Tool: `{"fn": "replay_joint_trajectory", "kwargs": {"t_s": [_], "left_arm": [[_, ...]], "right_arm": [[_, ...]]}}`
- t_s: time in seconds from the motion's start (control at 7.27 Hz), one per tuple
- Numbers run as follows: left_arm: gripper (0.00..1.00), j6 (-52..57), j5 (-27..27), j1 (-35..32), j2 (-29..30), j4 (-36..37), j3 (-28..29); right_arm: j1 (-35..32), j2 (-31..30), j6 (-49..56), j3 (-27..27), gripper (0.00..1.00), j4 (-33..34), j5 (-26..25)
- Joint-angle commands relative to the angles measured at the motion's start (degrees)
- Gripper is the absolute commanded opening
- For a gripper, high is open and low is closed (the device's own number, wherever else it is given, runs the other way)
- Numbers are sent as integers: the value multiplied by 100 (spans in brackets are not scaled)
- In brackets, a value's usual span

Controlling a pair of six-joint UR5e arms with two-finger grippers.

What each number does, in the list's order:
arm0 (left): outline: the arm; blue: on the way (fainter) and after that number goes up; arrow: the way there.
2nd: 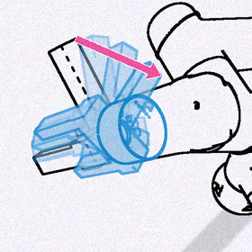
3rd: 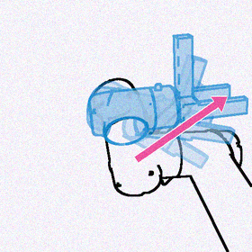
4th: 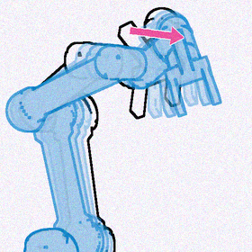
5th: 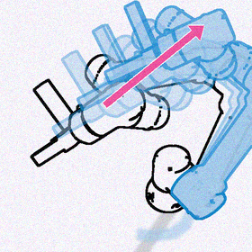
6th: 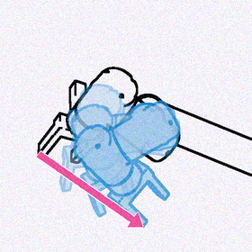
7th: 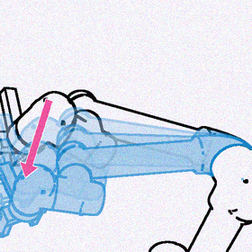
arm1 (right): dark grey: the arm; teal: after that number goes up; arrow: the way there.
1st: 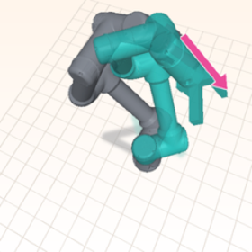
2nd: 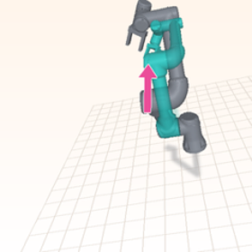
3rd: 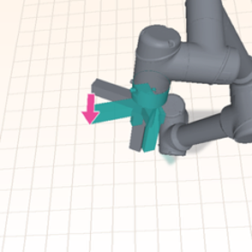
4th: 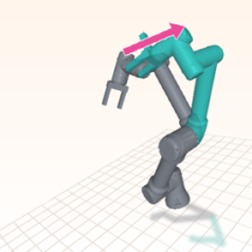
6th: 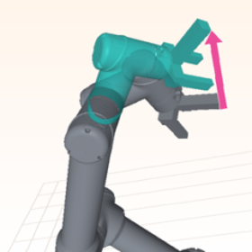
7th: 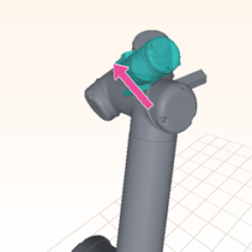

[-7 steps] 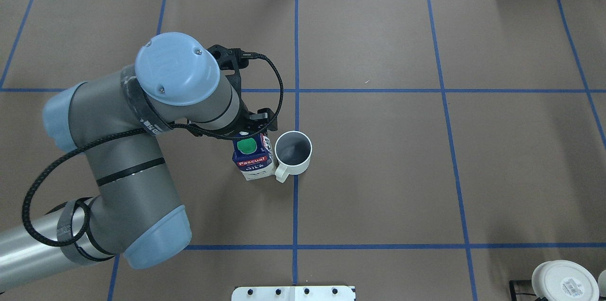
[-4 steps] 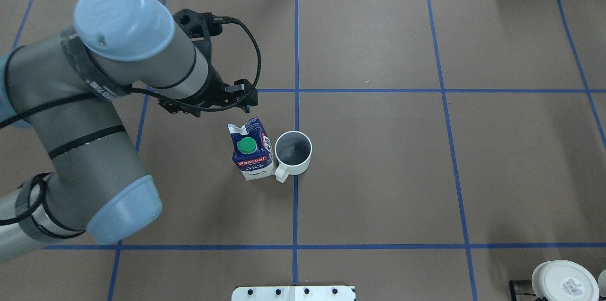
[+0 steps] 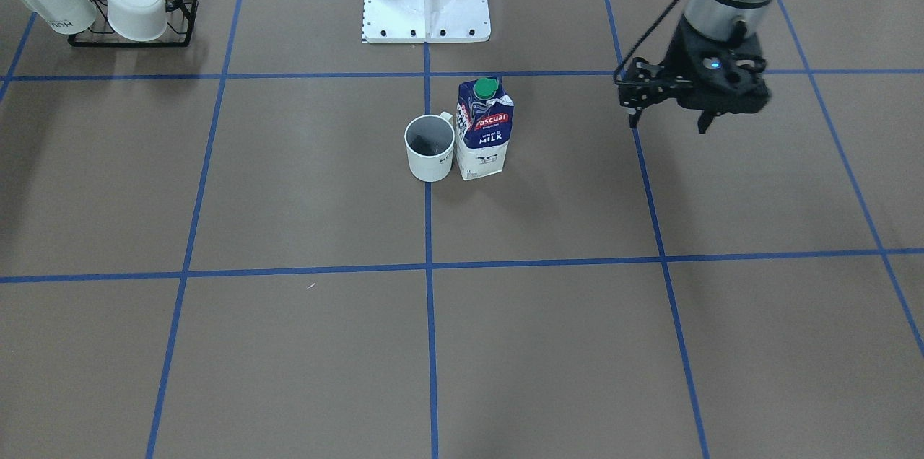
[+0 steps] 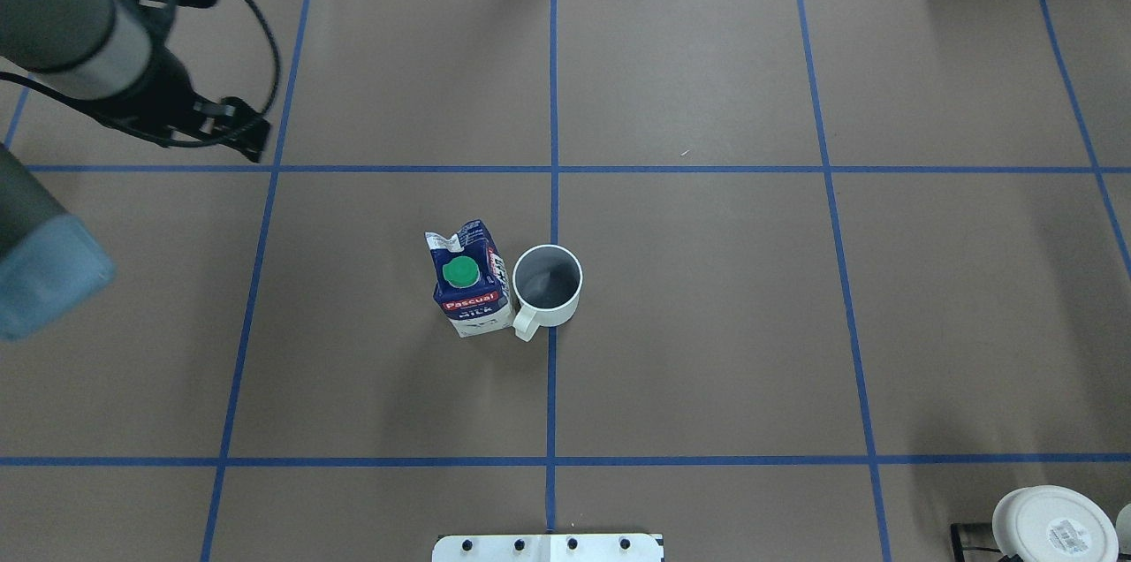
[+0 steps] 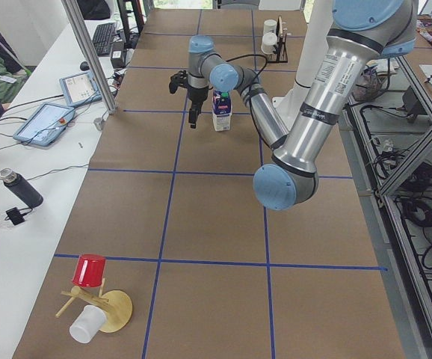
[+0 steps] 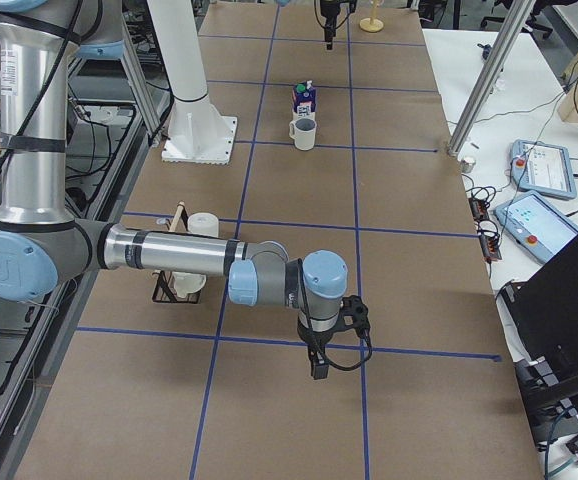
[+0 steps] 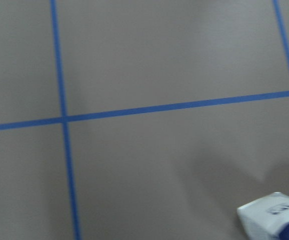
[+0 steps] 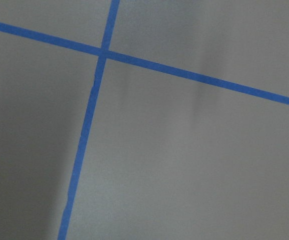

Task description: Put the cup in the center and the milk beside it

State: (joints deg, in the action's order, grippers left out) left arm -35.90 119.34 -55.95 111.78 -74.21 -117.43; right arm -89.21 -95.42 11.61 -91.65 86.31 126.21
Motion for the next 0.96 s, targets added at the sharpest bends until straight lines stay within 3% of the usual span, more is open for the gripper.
{"fn": "replay_joint_trajectory", "kwargs": {"t_s": [0.0,0.14,0.28,0.55,0.83], "left_arm": [[98,2933,1166,-1815,-813,12,751],[98,4105,1214,-2397,-981,-14,1339],[98,4535,1215,-2638,-1122,-6,1702],[98,4539,1197,-2780,-1841,-293,1968],[98,4504,1363,-3062,-2203,-471,1943]], "right_arm": [[0,-3,0,34,100,0,0],[0,6,0,34,100,0,9],[0,-3,0,25,100,0,0],[0,15,0,25,100,0,0],[0,24,0,25,100,0,9]]}}
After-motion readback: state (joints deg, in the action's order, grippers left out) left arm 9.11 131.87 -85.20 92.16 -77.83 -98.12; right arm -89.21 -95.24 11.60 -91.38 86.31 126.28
